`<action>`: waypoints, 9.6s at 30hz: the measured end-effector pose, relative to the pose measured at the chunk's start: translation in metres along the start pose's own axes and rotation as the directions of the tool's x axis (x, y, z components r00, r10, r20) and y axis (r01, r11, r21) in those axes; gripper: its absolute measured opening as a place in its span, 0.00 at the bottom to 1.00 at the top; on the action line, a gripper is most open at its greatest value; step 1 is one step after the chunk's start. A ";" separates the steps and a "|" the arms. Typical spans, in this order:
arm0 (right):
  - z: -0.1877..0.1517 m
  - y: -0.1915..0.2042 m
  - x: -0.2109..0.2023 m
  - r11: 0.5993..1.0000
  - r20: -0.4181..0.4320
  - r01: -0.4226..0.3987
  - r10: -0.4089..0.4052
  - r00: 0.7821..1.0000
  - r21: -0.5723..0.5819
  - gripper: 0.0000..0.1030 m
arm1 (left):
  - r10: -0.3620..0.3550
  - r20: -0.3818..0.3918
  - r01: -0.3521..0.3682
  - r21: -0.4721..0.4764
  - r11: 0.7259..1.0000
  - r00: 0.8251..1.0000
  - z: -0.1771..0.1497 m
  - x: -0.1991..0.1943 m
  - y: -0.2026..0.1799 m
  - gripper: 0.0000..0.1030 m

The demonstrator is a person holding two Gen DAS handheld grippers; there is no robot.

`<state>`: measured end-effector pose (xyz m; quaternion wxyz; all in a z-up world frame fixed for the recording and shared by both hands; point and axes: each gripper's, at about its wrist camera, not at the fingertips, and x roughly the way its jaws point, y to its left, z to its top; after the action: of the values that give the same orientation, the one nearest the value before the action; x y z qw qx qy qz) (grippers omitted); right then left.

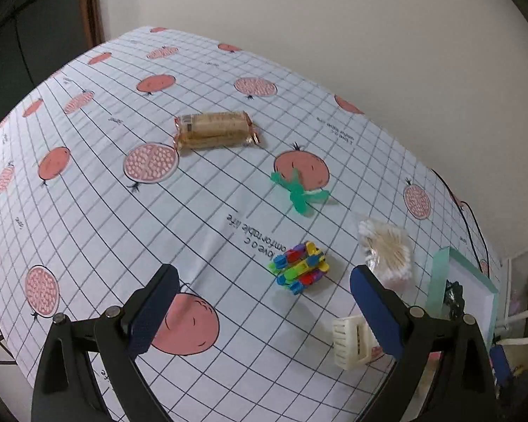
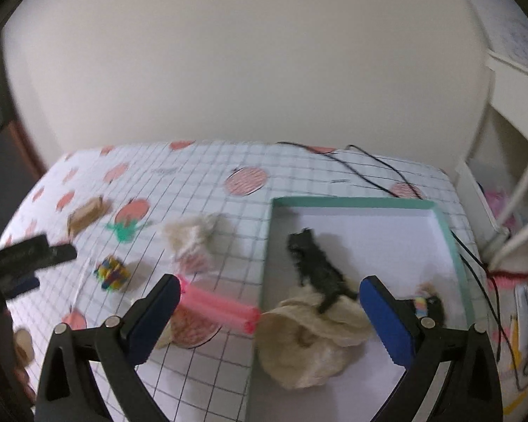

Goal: Organize objects
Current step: 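Move the left tool to the white claw clip while the right approaches the pink curlers, then close the right tool on the pink curler rollers while the left grasps the white claw clip, then lift and carry the pink curlers and white claw clip over the tray, then lower and release the pink curlers with the right tool while the left releases the claw clip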

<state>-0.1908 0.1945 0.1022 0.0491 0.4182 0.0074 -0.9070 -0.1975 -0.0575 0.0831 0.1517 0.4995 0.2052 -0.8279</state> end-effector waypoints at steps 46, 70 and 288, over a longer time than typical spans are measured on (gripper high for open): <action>-0.029 0.025 0.043 0.975 -0.125 -0.167 0.149 0.981 -0.150 0.36 | -0.047 -0.304 0.112 0.200 0.973 0.952 -0.044 0.063 -0.054 0.95; -0.046 0.042 0.058 0.965 -0.195 -0.189 0.153 0.969 -0.183 0.36 | -0.046 -0.306 0.109 0.194 0.975 0.951 -0.047 0.059 -0.050 0.95; -0.024 -0.119 0.017 0.962 -0.089 0.077 -0.055 0.994 0.261 0.32 | -0.233 -0.377 0.397 0.447 0.802 0.896 -0.129 -0.014 -0.171 0.44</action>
<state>-0.1945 0.3129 0.0703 -0.0375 0.4572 -0.0976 -0.8832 -0.1708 0.1550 0.0740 -0.1615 0.6009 0.0790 -0.7788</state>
